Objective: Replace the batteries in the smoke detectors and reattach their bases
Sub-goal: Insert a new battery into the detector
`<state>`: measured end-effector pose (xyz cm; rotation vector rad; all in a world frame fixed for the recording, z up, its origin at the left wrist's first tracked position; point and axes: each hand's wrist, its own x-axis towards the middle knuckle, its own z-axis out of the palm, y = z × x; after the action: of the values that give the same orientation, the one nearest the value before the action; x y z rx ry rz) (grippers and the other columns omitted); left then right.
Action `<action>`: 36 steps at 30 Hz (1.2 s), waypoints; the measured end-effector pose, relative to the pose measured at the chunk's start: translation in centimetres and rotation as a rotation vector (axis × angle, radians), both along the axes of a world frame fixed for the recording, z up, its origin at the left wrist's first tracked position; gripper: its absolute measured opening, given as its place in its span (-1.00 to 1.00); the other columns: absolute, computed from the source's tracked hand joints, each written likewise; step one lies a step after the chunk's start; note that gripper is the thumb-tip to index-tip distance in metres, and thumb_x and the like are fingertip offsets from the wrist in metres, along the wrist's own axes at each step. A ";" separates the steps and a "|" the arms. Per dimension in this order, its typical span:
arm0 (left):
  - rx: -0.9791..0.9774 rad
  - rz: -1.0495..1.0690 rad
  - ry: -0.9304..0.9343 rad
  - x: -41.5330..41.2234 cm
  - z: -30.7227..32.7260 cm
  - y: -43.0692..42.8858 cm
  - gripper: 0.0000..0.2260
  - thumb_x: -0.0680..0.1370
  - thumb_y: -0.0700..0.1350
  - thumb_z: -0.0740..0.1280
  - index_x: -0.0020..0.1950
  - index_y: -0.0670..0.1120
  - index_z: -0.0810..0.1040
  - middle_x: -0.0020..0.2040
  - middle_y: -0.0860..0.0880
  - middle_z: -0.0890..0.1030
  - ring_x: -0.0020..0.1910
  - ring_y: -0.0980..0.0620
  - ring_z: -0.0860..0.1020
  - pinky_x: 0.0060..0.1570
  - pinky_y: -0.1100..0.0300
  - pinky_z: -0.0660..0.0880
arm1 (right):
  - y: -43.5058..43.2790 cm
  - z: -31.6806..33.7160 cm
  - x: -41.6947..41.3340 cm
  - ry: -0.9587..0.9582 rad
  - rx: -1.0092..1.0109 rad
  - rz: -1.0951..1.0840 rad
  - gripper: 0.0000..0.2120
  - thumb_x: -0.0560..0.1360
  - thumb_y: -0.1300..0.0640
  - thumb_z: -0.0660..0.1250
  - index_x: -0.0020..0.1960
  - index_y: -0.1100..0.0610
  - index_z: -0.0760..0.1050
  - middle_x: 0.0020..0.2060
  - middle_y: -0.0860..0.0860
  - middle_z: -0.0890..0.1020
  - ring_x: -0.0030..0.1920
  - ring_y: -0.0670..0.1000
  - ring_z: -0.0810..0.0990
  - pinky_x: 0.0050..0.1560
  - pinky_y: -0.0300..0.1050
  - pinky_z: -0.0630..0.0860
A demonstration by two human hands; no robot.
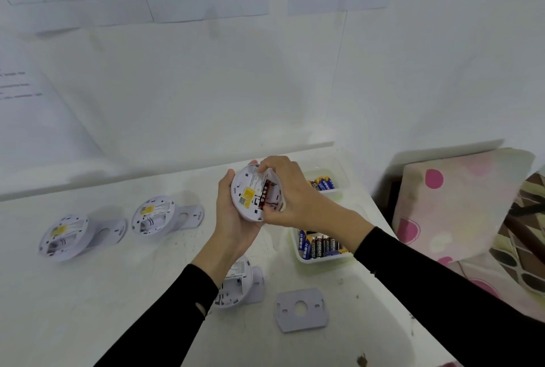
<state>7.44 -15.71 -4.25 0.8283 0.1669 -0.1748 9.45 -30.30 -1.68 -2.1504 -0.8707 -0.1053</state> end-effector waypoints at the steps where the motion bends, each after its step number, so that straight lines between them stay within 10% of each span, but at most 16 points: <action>1: 0.022 0.003 -0.008 0.0 0.0 -0.1 -0.47 0.52 0.21 0.20 0.33 -0.10 0.51 0.11 -0.12 0.64 0.06 -0.05 0.63 0.05 0.04 0.55 | 0.1 0.1 0.0 -0.028 -0.003 0.000 -0.33 0.29 0.22 0.44 0.24 -0.09 0.18 0.13 -0.16 0.26 0.11 -0.21 0.24 0.11 -0.40 0.23; 13: -0.110 -0.029 0.088 0.4 0.5 0.4 -0.45 0.58 0.29 0.11 0.18 -0.12 0.62 0.08 -0.17 0.68 -0.03 -0.10 0.69 -0.21 0.06 0.64 | -0.4 -0.2 -0.7 -0.008 -0.021 0.022 -0.43 0.39 0.19 0.33 0.35 -0.11 0.32 0.43 0.01 0.24 0.43 0.03 0.21 0.34 -0.06 0.31; 18: -0.192 -0.112 0.096 0.2 0.8 1.9 -0.48 0.49 0.18 0.20 0.17 -0.18 0.66 0.17 -0.24 0.62 0.04 -0.22 0.64 0.04 -0.07 0.57 | -0.9 -1.5 -0.9 -0.158 0.105 0.018 -0.76 0.58 0.19 0.29 0.22 0.04 0.57 0.43 0.04 0.34 0.45 0.02 0.30 0.37 0.04 0.36; 24: -0.195 -0.091 0.139 0.0 0.4 2.8 -0.43 0.54 0.25 0.23 0.39 -0.13 0.48 0.33 -0.26 0.55 0.29 -0.32 0.52 -0.07 -0.08 0.65 | -2.4 -0.9 3.0 0.533 0.737 -0.363 -0.83 0.61 0.21 0.23 0.16 0.17 0.54 -0.05 0.09 0.64 -0.05 0.03 0.64 0.03 -0.12 0.59; 29: -0.178 -0.127 0.162 -0.3 -0.1 3.3 -0.23 0.50 0.45 0.10 0.39 -0.14 0.48 0.30 -0.27 0.57 0.07 -0.25 0.64 -0.23 0.07 0.67 | -4.0 -4.5 7.2 0.570 0.320 -0.591 -0.85 0.55 0.13 0.31 0.11 0.10 0.50 -0.13 0.16 0.65 -0.16 0.16 0.67 -0.04 0.04 0.64; 36: -0.211 -0.219 0.142 -0.7 0.0 3.9 -0.37 0.55 0.23 0.10 0.48 -0.15 0.39 0.39 -0.30 0.48 0.17 -0.34 0.55 -0.23 0.07 0.67 | -2.5 -5.9 8.8 0.385 -0.132 -0.513 -0.90 0.51 0.16 0.38 -0.03 0.19 0.61 -0.35 -0.08 0.53 -0.35 -0.12 0.49 -0.39 -0.39 0.32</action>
<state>6.70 -11.83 -4.22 0.6225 0.1870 -0.4503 18.29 -32.83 -7.61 -2.3645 -0.0993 0.1103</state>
